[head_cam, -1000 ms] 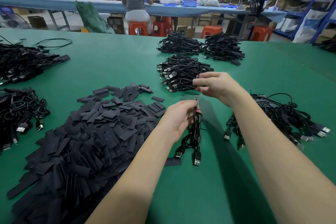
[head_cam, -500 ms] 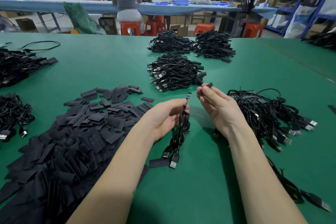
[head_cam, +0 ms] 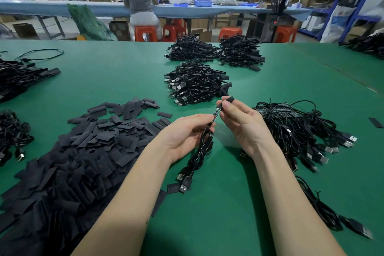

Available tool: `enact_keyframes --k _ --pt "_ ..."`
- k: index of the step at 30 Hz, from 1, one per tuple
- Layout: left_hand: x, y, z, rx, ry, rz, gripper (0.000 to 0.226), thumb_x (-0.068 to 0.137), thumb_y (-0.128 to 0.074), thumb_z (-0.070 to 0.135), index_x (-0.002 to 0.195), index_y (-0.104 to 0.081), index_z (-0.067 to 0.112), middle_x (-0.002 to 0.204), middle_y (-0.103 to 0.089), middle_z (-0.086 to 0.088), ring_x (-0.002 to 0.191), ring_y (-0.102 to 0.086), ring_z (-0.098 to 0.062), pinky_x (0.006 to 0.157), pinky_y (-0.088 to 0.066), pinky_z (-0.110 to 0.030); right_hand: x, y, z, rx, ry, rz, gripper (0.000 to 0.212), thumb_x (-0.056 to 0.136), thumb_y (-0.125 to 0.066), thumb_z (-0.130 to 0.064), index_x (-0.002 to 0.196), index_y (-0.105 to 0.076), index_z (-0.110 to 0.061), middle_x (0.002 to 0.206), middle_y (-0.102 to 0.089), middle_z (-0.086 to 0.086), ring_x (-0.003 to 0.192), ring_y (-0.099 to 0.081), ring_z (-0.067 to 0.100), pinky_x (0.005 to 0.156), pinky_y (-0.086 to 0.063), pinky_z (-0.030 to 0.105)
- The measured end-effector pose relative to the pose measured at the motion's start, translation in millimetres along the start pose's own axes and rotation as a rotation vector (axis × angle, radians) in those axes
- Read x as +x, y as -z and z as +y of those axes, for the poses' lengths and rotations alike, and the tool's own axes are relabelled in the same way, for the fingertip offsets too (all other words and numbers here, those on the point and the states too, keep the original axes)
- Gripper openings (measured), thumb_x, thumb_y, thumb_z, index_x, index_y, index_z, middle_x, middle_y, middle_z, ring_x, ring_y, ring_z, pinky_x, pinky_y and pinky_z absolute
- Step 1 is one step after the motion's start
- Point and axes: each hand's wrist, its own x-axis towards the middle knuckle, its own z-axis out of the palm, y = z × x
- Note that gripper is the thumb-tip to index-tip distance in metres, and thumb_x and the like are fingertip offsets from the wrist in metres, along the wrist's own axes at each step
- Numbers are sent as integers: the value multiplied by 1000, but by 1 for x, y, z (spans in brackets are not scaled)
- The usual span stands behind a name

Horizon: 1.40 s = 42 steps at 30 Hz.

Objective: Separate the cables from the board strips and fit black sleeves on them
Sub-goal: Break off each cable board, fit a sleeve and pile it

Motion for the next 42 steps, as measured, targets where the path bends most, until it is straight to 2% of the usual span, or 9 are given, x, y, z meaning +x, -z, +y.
enact_keyframes --k 3,7,13,18,24,30,36,42 --pt "0 0 1 -2 2 -5 32 94 -63 10 67 -79 14 72 -70 -2 65 -64 -12 75 -52 -24 1 2 -2 73 3 -5 23 73 -76 -5 96 -77 -5 94 -77 11 84 -73 12 72 -58 17" --pt "0 1 1 -3 0 -9 31 94 -64 10 68 -79 14 74 -70 -3 65 -64 -11 75 -52 -24 1 3 -3 70 3 -25 20 73 -76 -5 93 -79 -6 94 -77 10 83 -73 12 72 -58 17" --pt "-1 1 2 -15 -8 -19 12 93 -63 7 86 -73 7 75 -69 -5 66 -63 -12 69 -54 -21 0 0 -2 7 23 -50 25 72 -76 -7 96 -77 -6 95 -78 9 86 -73 11 74 -57 17" --pt "-5 4 4 13 -15 -48 8 92 -62 2 97 -67 2 77 -67 -8 65 -62 -12 65 -55 -19 -2 6 -5 -51 -31 -125 16 74 -76 -8 88 -82 -12 96 -78 8 88 -73 10 75 -57 16" --pt "-11 11 11 248 -18 -117 6 93 -63 5 97 -67 5 82 -66 -6 67 -62 -9 65 -53 -17 -5 15 -16 -169 -111 -230 17 76 -73 -6 88 -83 -12 94 -79 8 83 -75 10 73 -57 16" --pt "-14 17 14 245 -31 -202 16 81 -69 11 95 -68 4 82 -66 -4 69 -63 -8 68 -53 -16 -7 17 -17 -187 -149 -334 21 79 -69 -5 90 -83 -15 101 -78 7 91 -75 13 77 -58 19" --pt "-14 19 15 218 -73 -183 12 83 -67 12 93 -68 7 79 -67 -3 69 -60 -10 66 -52 -17 -7 8 -9 -136 -100 -342 22 82 -68 -4 94 -82 -15 104 -77 8 92 -73 14 81 -57 22" --pt "-14 19 15 252 -75 -224 14 84 -67 12 95 -67 4 78 -66 -1 69 -60 -10 67 -52 -18 -9 9 -6 -145 -137 -355 22 80 -68 -5 91 -83 -17 102 -78 7 89 -73 10 77 -56 18"
